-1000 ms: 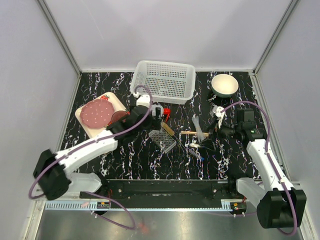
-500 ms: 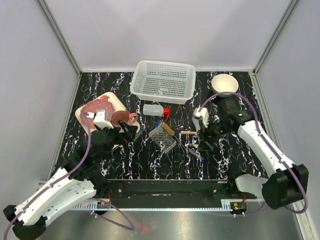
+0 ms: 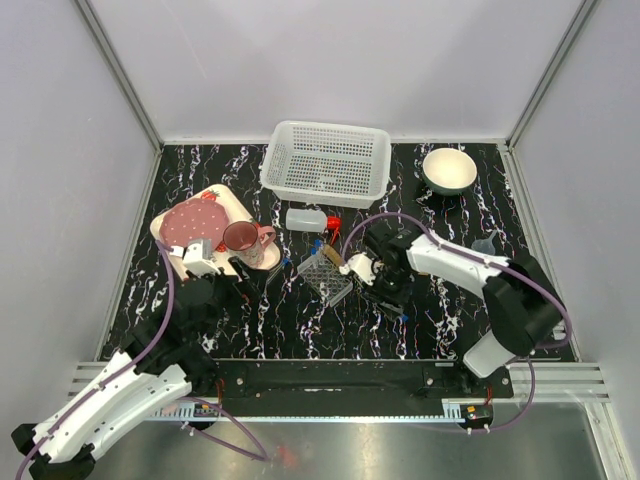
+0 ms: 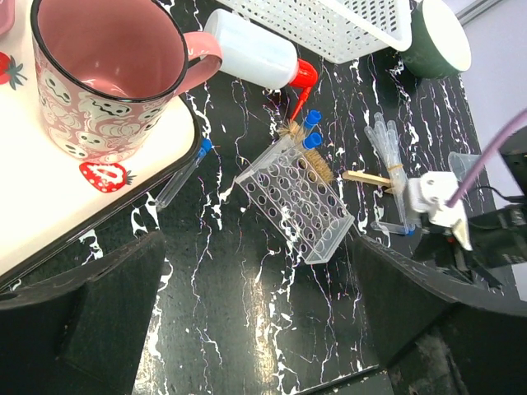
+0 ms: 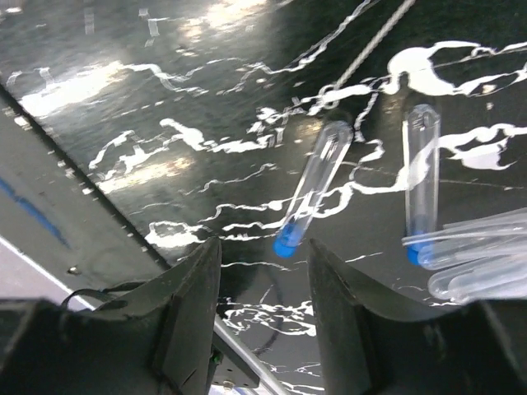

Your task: Organize the chemistry lab equipment

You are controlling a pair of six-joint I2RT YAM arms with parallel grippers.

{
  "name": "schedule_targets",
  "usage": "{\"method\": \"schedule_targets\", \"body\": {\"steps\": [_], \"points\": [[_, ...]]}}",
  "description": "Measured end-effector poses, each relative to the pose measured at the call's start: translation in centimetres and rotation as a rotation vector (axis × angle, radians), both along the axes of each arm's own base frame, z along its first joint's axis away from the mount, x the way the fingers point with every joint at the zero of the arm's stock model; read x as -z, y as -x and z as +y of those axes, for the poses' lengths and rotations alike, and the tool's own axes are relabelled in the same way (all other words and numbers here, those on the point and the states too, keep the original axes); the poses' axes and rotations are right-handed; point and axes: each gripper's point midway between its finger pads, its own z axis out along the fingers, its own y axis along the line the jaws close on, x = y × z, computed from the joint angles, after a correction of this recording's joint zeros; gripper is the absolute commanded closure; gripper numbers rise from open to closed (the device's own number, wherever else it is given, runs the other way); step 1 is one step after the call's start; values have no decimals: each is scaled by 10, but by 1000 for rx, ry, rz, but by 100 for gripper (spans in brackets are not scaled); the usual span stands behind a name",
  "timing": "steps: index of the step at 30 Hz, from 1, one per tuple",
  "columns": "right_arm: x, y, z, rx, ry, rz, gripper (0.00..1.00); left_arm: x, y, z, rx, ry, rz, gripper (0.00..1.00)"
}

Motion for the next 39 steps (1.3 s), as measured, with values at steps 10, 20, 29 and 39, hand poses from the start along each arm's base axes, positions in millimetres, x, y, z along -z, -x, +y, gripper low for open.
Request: {"method": "schedule_targets", "body": {"steps": [10, 20, 29, 39], "points": [[27, -21, 4, 57, 106, -23, 53, 5, 0, -3, 9, -13, 21, 1], [38, -23, 5, 79, 141, -16, 54, 10, 0, -6, 22, -16, 31, 1], [38, -32, 7, 96, 155, -38, 66, 9, 2, -9, 40, -5, 31, 1], [38, -32, 8, 111, 150, -39, 78, 4, 8, -18, 100, 28, 25, 1]]}}
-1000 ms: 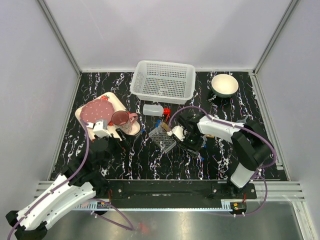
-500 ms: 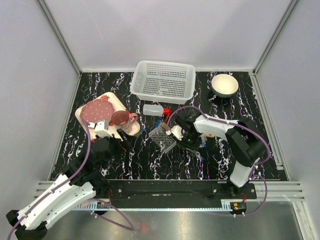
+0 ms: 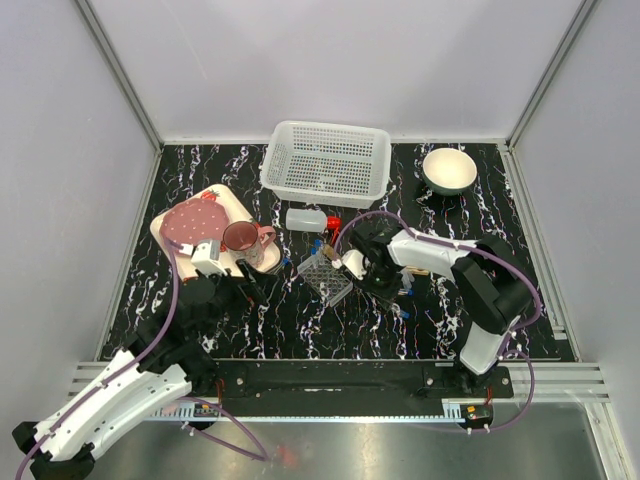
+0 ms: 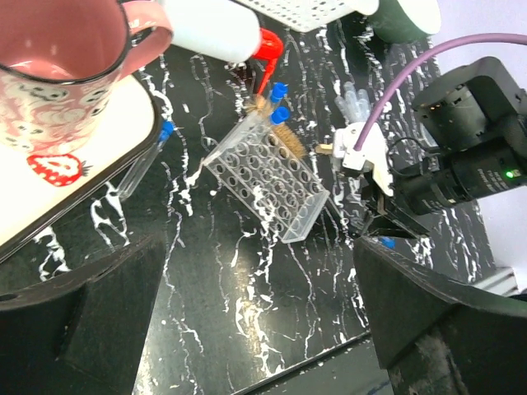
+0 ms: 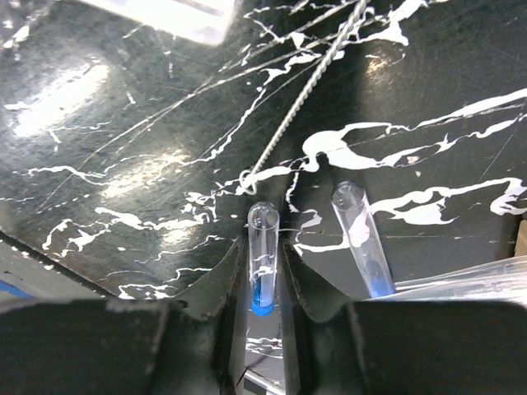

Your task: Organize the chemistry lab equipment

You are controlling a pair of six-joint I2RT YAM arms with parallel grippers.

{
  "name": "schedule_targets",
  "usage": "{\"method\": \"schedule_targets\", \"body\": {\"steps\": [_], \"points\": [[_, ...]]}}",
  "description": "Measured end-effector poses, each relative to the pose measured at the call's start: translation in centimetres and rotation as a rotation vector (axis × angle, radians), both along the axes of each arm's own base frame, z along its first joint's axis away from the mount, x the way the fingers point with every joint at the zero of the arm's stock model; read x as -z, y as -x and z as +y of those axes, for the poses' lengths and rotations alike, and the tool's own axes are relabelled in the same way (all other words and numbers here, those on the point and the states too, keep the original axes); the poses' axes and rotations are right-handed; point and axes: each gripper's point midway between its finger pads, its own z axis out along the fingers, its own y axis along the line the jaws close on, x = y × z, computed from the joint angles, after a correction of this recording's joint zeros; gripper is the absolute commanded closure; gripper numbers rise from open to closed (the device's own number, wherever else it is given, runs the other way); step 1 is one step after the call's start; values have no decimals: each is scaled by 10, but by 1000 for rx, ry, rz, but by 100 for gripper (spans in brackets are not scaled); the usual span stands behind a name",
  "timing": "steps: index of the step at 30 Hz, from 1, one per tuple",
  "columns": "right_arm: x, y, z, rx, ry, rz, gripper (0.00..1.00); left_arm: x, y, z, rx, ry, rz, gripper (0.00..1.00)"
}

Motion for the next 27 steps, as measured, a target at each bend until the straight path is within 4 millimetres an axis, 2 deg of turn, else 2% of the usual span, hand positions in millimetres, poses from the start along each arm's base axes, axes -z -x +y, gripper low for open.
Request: {"method": "schedule_targets", "body": {"steps": [4, 6, 11, 14, 16, 17, 20, 24, 27], "points": [[-10, 2, 4, 19, -56, 11, 79, -8, 2, -12, 62, 30, -24, 1], [-25, 2, 7, 46, -123, 15, 79, -11, 2, -24, 113, 51, -38, 1], [-77, -8, 14, 117, -331, -18, 79, -5, 4, -54, 235, 80, -16, 1], [-111, -17, 18, 157, -465, -47, 79, -7, 3, -75, 311, 121, -3, 1], [-141, -28, 23, 200, -588, -62, 79, -11, 1, -93, 356, 177, 4, 1], [-146, -36, 18, 229, -602, -75, 79, -13, 0, -100, 373, 200, 5, 1], [-179, -55, 16, 334, -753, -63, 80, -19, -4, -124, 419, 264, 9, 1], [-200, -61, 18, 440, -897, 28, 80, -20, -4, -160, 488, 275, 33, 1], [-209, -64, 21, 511, -988, 119, 80, -34, -11, -196, 531, 295, 28, 1]]}}
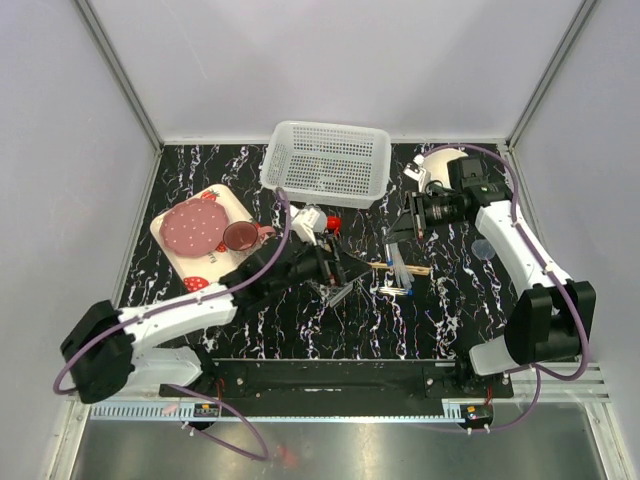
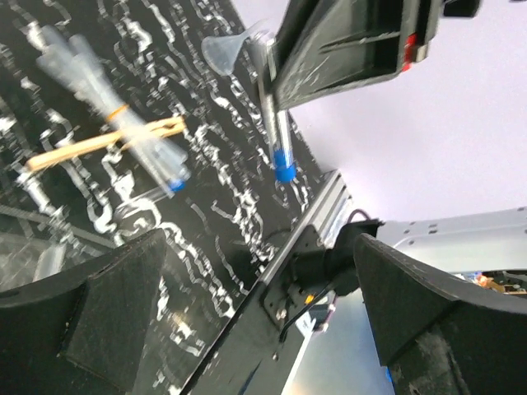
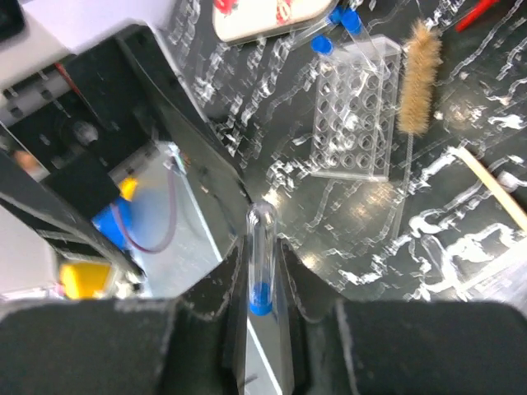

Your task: Organize the chemistry lab equipment

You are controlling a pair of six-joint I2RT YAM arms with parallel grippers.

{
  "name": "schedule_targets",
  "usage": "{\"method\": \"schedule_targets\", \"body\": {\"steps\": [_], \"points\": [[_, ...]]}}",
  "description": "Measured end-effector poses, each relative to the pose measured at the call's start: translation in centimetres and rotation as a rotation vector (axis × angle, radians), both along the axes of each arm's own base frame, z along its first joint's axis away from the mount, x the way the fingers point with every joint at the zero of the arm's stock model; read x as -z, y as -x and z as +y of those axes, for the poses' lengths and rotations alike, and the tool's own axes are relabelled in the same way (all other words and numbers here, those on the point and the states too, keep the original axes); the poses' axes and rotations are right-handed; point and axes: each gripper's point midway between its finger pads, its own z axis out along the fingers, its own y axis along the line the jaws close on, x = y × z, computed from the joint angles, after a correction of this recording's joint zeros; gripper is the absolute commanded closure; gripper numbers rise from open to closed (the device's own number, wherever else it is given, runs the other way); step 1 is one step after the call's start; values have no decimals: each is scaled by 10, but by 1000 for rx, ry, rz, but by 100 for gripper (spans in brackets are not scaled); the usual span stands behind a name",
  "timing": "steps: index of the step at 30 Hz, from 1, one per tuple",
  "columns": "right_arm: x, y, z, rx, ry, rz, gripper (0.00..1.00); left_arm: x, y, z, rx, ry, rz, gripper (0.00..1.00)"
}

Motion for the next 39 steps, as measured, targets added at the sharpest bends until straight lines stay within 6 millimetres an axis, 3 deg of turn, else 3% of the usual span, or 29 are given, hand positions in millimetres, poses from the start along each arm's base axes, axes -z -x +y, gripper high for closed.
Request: {"method": "schedule_targets", "body": {"steps": [4, 11, 17, 24, 35, 36, 39], "points": [[-5, -3, -5, 47, -104, 96, 80, -10, -14, -32, 5, 44, 0, 10], [2, -3, -10, 96, -183, 199, 80, 30, -30, -64, -4, 27, 97, 24], [0, -2, -10, 109, -214, 212, 80, 27, -32, -79, 10, 41, 109, 26], [-6, -2, -11, 113, -230, 187, 80, 14, -30, -85, 24, 86, 101, 25], [-5, 1, -11, 123, -235, 187, 81, -2, -20, -72, 17, 149, 107, 18], [-4, 1, -11, 124, -235, 188, 81, -4, -20, -73, 17, 157, 109, 10], [-3, 1, -11, 127, -237, 191, 81, -8, -19, -77, 17, 176, 122, 9]]}}
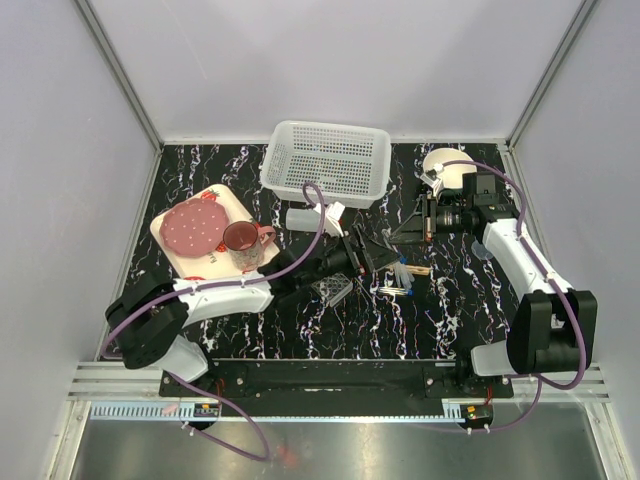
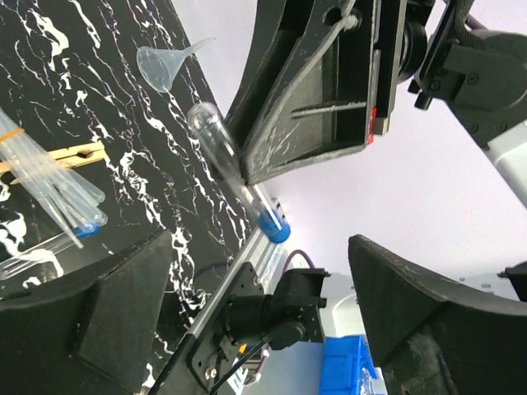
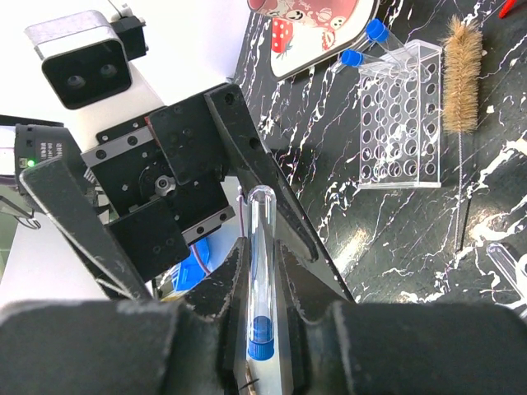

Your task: Organize the chemistry lab equipment

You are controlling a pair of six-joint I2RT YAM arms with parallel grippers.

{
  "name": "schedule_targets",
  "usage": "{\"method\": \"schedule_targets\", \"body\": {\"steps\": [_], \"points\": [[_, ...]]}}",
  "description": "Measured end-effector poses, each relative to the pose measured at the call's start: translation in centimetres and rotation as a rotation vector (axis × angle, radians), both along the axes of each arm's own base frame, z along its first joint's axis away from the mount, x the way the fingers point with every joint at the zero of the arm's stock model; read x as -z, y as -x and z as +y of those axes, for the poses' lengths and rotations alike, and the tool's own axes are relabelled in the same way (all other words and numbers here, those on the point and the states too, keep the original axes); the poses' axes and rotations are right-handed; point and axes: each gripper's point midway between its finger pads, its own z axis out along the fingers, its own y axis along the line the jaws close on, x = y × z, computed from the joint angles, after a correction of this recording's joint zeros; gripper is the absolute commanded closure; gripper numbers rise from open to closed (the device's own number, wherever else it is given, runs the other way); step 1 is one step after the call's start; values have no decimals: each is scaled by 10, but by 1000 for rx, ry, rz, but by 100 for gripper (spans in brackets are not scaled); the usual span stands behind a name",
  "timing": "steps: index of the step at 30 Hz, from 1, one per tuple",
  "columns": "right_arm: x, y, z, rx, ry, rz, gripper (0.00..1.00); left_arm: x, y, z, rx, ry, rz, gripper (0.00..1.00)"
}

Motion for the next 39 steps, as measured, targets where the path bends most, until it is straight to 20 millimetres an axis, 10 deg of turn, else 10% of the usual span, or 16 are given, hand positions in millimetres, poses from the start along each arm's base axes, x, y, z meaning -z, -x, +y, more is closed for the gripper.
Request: {"method": "schedule_targets", "body": {"steps": [5, 17, 26, 39], "points": [[-1, 0, 0, 5, -1, -4, 81, -11, -3, -19, -16, 2, 29, 18], [2, -2, -2, 24, 15, -25, 81, 9, -6, -31, -90, -167, 80, 76], [4, -1, -4, 36, 32, -76, 75, 19, -5, -26, -94, -232, 72, 90], [-4, 27, -24, -194, 223, -496, 0, 40, 24, 48, 141, -280, 50, 90]]}}
